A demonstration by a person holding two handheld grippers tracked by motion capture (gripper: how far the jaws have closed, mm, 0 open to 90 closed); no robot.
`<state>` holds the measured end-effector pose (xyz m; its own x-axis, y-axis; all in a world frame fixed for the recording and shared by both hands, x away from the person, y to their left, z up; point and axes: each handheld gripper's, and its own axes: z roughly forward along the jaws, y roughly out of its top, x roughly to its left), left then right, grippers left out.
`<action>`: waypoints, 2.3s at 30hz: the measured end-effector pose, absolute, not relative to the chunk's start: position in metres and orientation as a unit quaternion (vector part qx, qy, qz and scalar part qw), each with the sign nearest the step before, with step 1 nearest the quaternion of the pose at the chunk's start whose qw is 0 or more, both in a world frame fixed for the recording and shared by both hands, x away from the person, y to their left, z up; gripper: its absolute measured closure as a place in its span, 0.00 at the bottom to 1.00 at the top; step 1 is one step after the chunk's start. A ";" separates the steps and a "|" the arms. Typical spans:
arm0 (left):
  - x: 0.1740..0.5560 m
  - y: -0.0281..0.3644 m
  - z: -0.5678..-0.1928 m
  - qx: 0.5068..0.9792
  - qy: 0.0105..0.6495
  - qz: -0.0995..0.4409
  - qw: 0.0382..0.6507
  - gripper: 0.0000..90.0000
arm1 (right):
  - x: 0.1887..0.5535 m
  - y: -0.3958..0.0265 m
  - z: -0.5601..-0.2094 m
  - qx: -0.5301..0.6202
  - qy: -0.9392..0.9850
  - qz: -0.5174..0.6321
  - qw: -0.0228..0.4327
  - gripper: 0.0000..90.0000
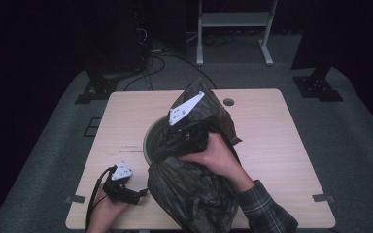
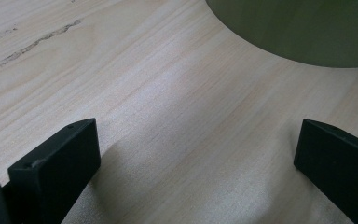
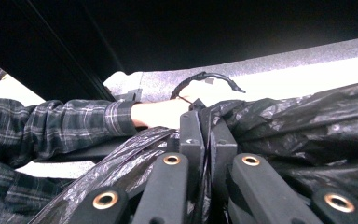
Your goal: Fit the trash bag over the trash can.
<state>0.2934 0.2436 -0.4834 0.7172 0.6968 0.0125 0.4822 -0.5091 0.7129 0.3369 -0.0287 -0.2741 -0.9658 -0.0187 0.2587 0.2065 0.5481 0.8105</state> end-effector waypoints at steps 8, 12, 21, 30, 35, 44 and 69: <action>0.293 0.244 -0.483 0.856 0.344 0.150 0.356 0.00 | 0.346 -0.008 -0.278 -0.064 -0.871 -0.471 0.125 0.95; 0.293 0.243 -0.483 0.856 0.344 0.150 0.357 0.00 | 0.350 0.000 -0.280 -0.069 -0.869 -0.473 0.129 0.95; 0.293 0.244 -0.483 0.857 0.342 0.150 0.355 0.00 | 0.353 0.022 -0.275 -0.062 -0.861 -0.485 0.141 0.93; 0.293 0.243 -0.484 0.856 0.343 0.150 0.357 0.00 | 0.356 0.008 -0.279 -0.081 -0.862 -0.483 0.127 0.90; 0.293 0.243 -0.483 0.856 0.343 0.150 0.357 0.00 | 0.359 -0.020 -0.279 -0.100 -0.863 -0.484 0.106 0.89; 0.293 0.244 -0.483 0.857 0.342 0.151 0.356 0.00 | 0.363 -0.057 -0.277 -0.136 -0.864 -0.481 0.067 0.88; 0.293 0.243 -0.483 0.856 0.342 0.151 0.356 0.00 | 0.397 -0.131 -0.271 -0.231 -0.818 -0.526 -0.017 0.63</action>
